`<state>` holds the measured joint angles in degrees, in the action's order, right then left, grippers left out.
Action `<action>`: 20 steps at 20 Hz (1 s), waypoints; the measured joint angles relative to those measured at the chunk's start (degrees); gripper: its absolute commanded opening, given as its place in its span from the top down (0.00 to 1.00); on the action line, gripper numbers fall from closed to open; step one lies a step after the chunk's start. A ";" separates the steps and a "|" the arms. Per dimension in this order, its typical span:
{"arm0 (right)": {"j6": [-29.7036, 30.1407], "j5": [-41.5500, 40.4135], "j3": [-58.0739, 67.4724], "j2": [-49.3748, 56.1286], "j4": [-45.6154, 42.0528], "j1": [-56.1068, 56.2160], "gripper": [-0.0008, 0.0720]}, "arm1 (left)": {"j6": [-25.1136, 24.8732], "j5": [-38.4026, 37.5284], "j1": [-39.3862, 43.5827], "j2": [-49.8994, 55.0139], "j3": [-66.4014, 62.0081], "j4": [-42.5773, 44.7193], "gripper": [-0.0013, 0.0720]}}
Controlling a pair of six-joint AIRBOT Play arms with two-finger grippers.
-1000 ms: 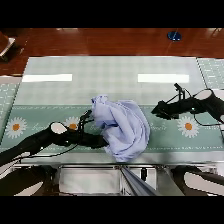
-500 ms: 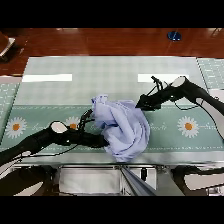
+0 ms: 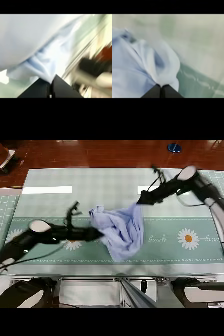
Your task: Fold the shirts.
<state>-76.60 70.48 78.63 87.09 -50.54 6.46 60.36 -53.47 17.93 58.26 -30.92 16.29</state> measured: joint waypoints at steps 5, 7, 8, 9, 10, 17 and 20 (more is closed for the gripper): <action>-2.51 -2.67 21.14 -12.66 -4.31 -2.21 0.97 | 2.93 -1.53 -18.97 -8.63 -22.21 0.02 0.96; -2.89 -3.13 28.20 -17.73 -5.51 -2.51 0.97 | 4.37 -2.64 -24.55 -9.84 -32.87 0.52 0.96; -2.95 -3.30 30.77 -20.33 -6.34 -2.58 0.97 | 5.25 -3.52 -26.64 -10.19 -37.86 1.36 0.96; -2.97 -3.32 32.85 -23.23 -7.39 -2.62 0.97 | 6.36 -4.39 -28.52 -10.51 -43.12 3.15 0.96; -3.04 -3.08 34.25 -25.99 -8.50 -2.69 0.97 | 7.76 -5.68 -29.90 -10.75 -47.69 5.49 0.96; -4.26 6.34 37.66 -42.05 -16.92 -2.73 0.97 | 14.75 -18.53 -33.33 -16.83 -65.59 24.28 0.96; -5.53 12.63 37.53 -44.57 -18.45 -2.73 0.97 | 15.45 -25.27 -33.57 -20.76 -66.03 27.32 0.96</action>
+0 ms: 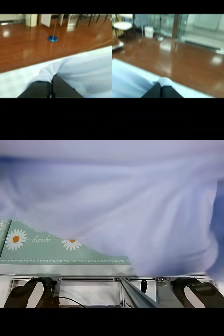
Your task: Fold the shirts.
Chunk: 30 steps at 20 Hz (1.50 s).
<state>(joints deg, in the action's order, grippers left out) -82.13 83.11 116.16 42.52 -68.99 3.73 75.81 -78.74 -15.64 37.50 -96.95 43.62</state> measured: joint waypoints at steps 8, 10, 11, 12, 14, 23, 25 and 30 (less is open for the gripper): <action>-1.09 2.43 -18.69 -0.02 -0.85 0.00 0.97 | 4.22 -7.74 0.33 -6.25 24.33 2.54 0.96; -0.81 -0.42 -24.94 3.56 -0.76 0.00 0.97 | 4.44 -4.52 1.07 -5.90 34.32 2.69 0.96; -0.46 -1.81 -26.99 6.25 -0.59 0.00 0.97 | 4.44 -2.10 1.55 -5.27 38.97 2.71 0.96; 0.02 -3.45 -28.61 9.75 0.09 0.00 0.97 | 4.44 1.09 2.23 -4.15 43.71 2.75 0.96; 1.16 -7.23 -29.97 17.94 2.43 0.00 0.97 | 4.35 8.17 3.91 -0.70 51.01 2.89 0.96; -2.43 -16.28 -14.08 56.08 14.82 -1.40 0.42 | 2.01 30.69 8.68 26.80 52.54 0.26 0.44; -4.46 -16.57 -11.82 60.13 18.51 -2.82 0.43 | 1.97 30.53 8.72 31.47 49.18 -0.13 0.29; -3.08 -6.99 -10.10 60.02 19.87 -9.22 0.43 | 0.09 20.33 3.34 36.22 40.52 7.23 0.29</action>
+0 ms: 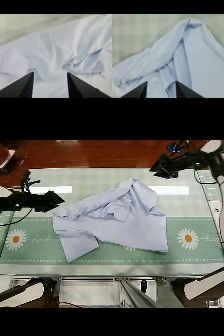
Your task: Fold the shirts.
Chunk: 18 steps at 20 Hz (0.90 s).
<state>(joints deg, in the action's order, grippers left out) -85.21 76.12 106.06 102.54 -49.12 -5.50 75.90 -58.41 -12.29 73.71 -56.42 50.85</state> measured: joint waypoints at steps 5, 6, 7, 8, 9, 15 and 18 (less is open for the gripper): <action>1.33 5.07 -12.46 -13.55 -13.62 -8.09 0.43 | -0.48 -8.17 -11.63 -1.95 5.77 6.86 0.29; 1.05 3.39 -17.99 -17.27 -14.49 -9.55 0.43 | -0.63 -8.74 -13.55 -2.25 8.50 6.88 0.29; 0.74 0.83 -24.72 -21.70 -14.51 -10.95 0.43 | -1.29 -8.68 -15.50 -2.47 11.54 6.60 0.29; 0.72 -1.62 -31.19 -25.64 -14.34 -12.09 0.43 | -2.78 -8.87 -17.22 -2.60 14.14 4.98 0.29; 0.72 -4.15 -38.16 -29.86 -13.53 -13.14 0.43 | -4.96 -8.35 -18.99 -2.64 16.61 2.51 0.29; 2.58 -11.32 -64.67 -46.18 -8.20 -15.76 0.43 | -15.50 -6.23 -21.16 0.24 22.75 -10.73 0.29; 2.89 -11.21 -69.00 -48.76 -7.39 -16.06 0.43 | -17.14 -3.39 -18.47 1.92 23.37 -13.46 0.81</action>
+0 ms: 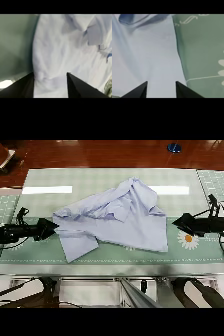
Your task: Fold the shirts.
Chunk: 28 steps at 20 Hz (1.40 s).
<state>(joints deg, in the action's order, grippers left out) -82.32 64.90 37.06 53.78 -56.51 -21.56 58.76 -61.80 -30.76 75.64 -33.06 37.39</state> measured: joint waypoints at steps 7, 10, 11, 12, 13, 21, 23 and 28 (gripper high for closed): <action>-4.28 2.36 -3.23 -1.29 -8.37 -0.13 0.43 | -0.96 3.10 3.19 1.03 -1.09 -1.11 0.96; -5.40 5.05 -6.14 -1.11 -10.36 -0.13 0.43 | -1.05 2.93 3.43 1.11 -1.36 -1.31 0.96; -5.60 5.66 -7.13 -1.09 -10.64 -0.13 0.43 | -1.11 2.86 3.48 1.11 -1.40 -1.33 0.96; -5.57 6.05 -8.11 -1.05 -10.73 -0.13 0.43 | -1.16 2.78 3.54 1.11 -1.44 -1.36 0.96; -5.49 6.58 -8.96 -1.05 -10.75 -0.13 0.43 | -1.14 2.75 3.54 1.11 -1.46 -1.38 0.96; -2.47 5.62 -11.50 3.63 -6.91 -0.13 0.43 | -1.14 2.71 3.56 1.11 -1.46 -1.40 0.96; -1.44 4.17 -11.56 6.19 -4.09 -0.13 0.44 | -1.11 2.73 3.61 1.11 -1.46 -1.40 0.96; 3.17 -0.70 -11.67 11.58 4.85 -0.13 0.97 | -1.11 2.82 3.67 1.11 -1.46 -1.42 0.96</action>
<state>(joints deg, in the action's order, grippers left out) -79.15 64.20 25.39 65.36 -51.66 -21.69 57.65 -58.98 -27.09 76.75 -34.52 35.97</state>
